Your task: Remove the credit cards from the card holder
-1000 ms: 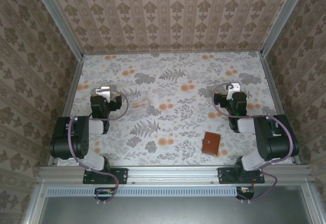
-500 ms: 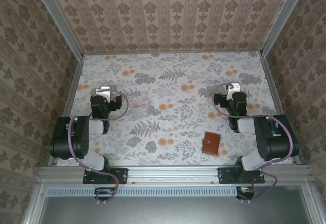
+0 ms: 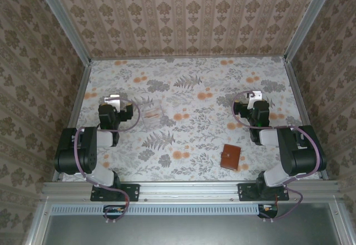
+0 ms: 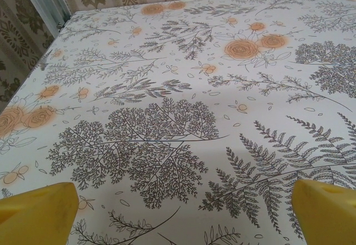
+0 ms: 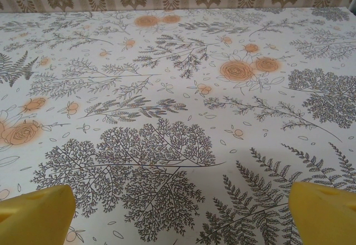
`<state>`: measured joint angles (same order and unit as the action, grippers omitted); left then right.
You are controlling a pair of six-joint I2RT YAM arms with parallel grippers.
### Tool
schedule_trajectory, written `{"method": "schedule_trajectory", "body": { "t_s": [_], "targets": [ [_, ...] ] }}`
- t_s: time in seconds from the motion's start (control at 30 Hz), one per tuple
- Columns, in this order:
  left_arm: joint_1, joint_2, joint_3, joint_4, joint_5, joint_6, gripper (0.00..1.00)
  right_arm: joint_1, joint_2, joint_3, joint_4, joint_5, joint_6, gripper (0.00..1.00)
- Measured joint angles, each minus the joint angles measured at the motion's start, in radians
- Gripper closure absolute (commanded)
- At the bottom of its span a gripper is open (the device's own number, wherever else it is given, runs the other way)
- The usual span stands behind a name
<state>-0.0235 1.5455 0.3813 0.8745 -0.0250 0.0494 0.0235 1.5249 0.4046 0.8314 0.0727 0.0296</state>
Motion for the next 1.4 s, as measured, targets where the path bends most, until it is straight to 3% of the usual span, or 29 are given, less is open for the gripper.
{"method": "schedule_trajectory", "body": {
  "t_s": [0.7,0.9,1.07,1.2,1.4],
  "targets": [
    [0.000,0.000,0.000,0.000,0.003,0.000,0.00,0.000,0.000,0.001,-0.005,0.000,0.000,0.00],
    [-0.015,-0.007,0.000,-0.003,-0.029,0.004,0.00,0.000,-0.034,0.056,-0.134,-0.002,0.000,0.00],
    [-0.064,-0.133,-0.002,-0.059,-0.097,0.020,0.00,0.013,-0.091,0.123,-0.267,0.005,0.000,0.00],
    [-0.097,-0.254,0.017,-0.180,-0.175,0.014,0.00,0.045,-0.149,0.174,-0.394,0.037,0.005,0.01],
    [-0.107,-0.363,0.233,-0.634,-0.261,-0.142,0.05,0.082,-0.238,0.271,-0.614,0.055,0.090,0.03]
  ]
}}
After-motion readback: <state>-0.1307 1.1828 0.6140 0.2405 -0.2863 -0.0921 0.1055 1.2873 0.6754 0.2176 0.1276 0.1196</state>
